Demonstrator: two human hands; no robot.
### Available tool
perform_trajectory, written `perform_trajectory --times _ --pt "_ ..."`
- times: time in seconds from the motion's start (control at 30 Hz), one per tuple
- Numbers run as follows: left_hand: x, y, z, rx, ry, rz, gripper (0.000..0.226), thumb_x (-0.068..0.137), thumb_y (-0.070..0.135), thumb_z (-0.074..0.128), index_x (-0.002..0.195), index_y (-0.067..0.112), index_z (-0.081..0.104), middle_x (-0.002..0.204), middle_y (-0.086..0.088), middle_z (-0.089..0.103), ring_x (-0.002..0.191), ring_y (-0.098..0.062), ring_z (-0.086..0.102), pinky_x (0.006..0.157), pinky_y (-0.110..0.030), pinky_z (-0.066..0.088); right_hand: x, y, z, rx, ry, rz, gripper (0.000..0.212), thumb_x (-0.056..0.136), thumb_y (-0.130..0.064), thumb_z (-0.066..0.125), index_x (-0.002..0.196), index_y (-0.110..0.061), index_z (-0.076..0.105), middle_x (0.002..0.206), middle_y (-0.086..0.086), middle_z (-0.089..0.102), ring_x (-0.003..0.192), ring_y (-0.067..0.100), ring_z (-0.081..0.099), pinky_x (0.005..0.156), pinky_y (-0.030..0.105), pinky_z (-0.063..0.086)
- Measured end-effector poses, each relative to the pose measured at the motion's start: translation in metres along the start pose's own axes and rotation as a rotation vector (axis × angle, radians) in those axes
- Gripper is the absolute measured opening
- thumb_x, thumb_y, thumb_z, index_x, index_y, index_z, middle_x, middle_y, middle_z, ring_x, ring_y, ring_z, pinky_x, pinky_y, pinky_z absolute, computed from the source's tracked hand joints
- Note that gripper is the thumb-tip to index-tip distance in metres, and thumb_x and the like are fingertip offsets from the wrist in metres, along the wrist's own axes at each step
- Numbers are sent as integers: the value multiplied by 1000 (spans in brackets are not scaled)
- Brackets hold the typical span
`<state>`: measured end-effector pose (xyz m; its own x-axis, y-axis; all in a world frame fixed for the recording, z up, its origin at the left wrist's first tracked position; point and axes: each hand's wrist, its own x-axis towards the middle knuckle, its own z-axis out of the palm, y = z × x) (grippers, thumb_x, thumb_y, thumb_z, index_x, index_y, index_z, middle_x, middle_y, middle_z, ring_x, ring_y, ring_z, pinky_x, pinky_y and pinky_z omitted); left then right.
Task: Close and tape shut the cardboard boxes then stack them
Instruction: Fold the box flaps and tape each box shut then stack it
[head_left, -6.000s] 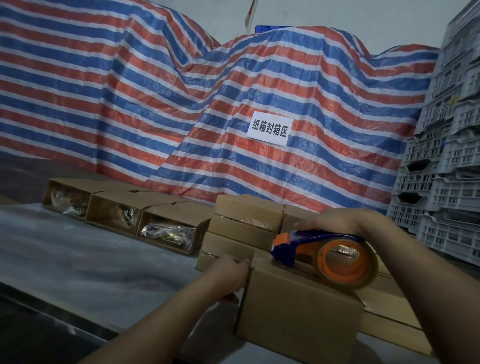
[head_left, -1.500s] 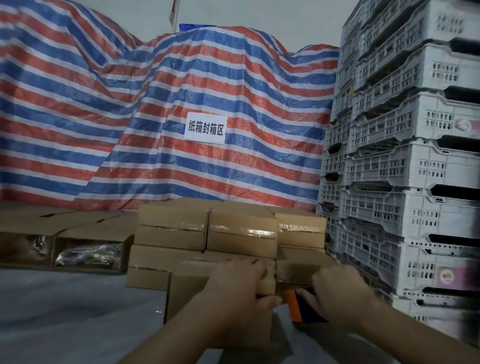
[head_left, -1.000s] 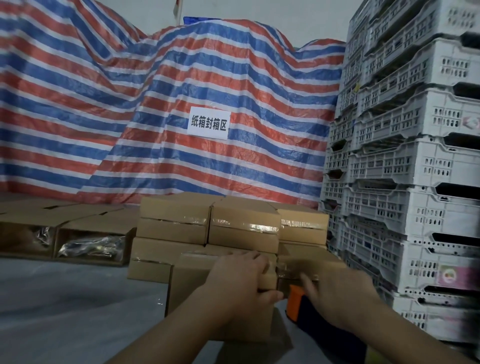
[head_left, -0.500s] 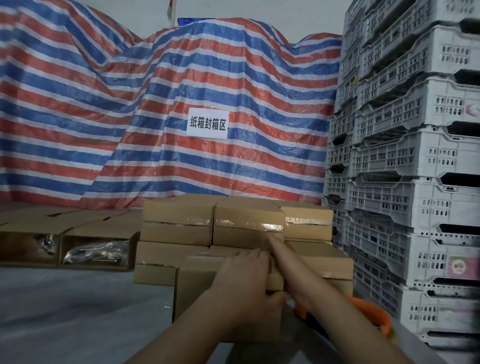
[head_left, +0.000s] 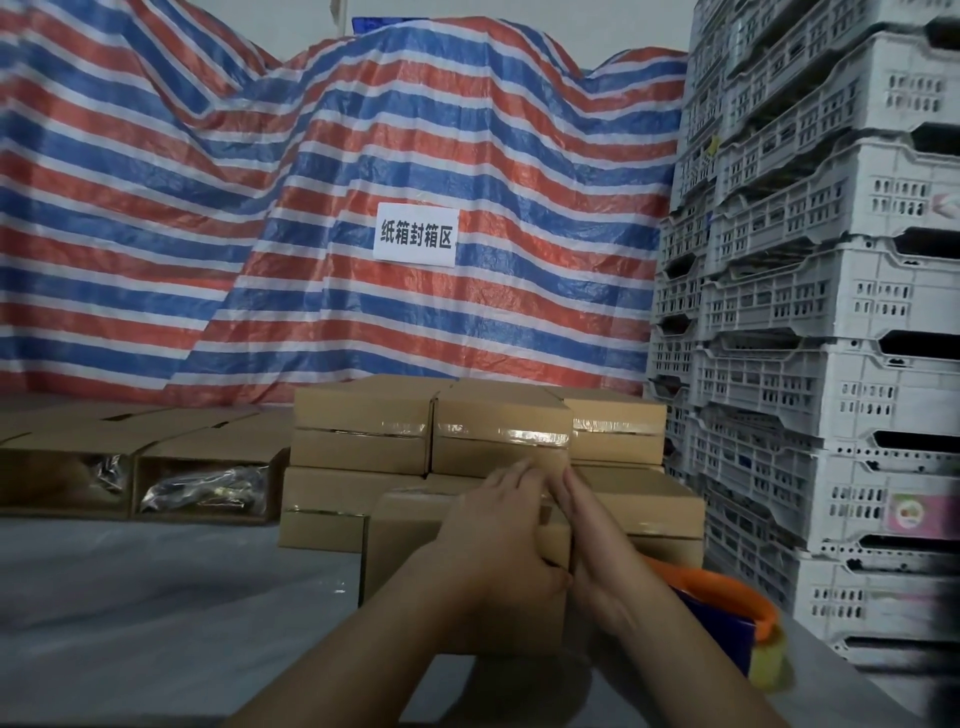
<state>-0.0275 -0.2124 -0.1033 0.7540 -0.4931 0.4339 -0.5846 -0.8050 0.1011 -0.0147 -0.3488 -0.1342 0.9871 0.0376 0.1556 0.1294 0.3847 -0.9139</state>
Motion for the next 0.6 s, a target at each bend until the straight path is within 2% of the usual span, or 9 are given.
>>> perform_trajectory --times 0.1,0.17,0.23,0.33,0.37,0.43,0.47,0.53,0.6 --pt "-1 3 -11 -205 4 -22 92 82 42 69 154 23 15 162 1 16 148 -19 17 117 -38 26 -4 -3 -1 -22 57 80 51 92 -60 53 121 -24 73 123 14 71 115 30 68 99 46 53" --pt "-4 0 -17 -456 109 -40 81 85 36 70 151 29 24 156 5 27 134 -9 34 102 -25 39 -13 -6 -1 -91 45 117 60 94 -66 48 131 -23 67 128 16 68 121 34 63 110 53 43" --pt "-16 -9 -25 -608 259 -68 73 88 37 69 148 38 28 151 13 32 118 6 39 85 -12 41 -27 -11 1 -197 95 125 66 83 -73 50 128 -29 68 131 14 66 123 34 60 111 53 40" --pt "-40 -35 -31 -607 506 -128 58 86 62 55 139 51 32 143 24 37 126 3 38 94 -21 42 -42 -13 -1 -289 160 56 51 92 -69 41 120 -34 63 147 9 52 113 22 57 102 41 37" --pt "-49 -44 -29 -611 534 -180 62 81 70 49 139 53 32 143 24 38 126 0 40 93 -22 42 -45 -12 -2 -336 170 13 47 97 -65 38 127 -35 59 152 6 45 117 22 55 104 42 36" --pt "-63 -60 -21 -657 461 -324 82 75 73 44 149 42 25 152 11 36 126 -8 44 93 -29 42 -46 -2 -8 -430 149 -101 57 101 -60 37 152 -36 35 162 1 31 143 26 37 115 46 28" --pt "-68 -65 -16 -715 382 -385 89 74 72 45 152 36 21 156 4 33 129 -14 44 97 -35 42 -47 4 -10 -481 139 -142 61 101 -58 39 156 -36 26 163 -1 28 147 25 31 117 46 26" --pt "-75 -72 -5 -866 286 -460 90 75 68 46 154 32 21 157 -1 32 135 -21 39 104 -39 37 -49 14 -3 -567 112 -104 63 100 -54 46 157 -36 26 156 -1 39 142 24 38 118 45 31" --pt "-80 -73 1 -1029 306 -530 76 82 62 49 150 33 31 153 -2 37 133 -22 40 104 -38 35 -49 25 3 -651 68 -77 63 99 -46 54 156 -35 28 142 -5 51 131 16 48 114 40 38"
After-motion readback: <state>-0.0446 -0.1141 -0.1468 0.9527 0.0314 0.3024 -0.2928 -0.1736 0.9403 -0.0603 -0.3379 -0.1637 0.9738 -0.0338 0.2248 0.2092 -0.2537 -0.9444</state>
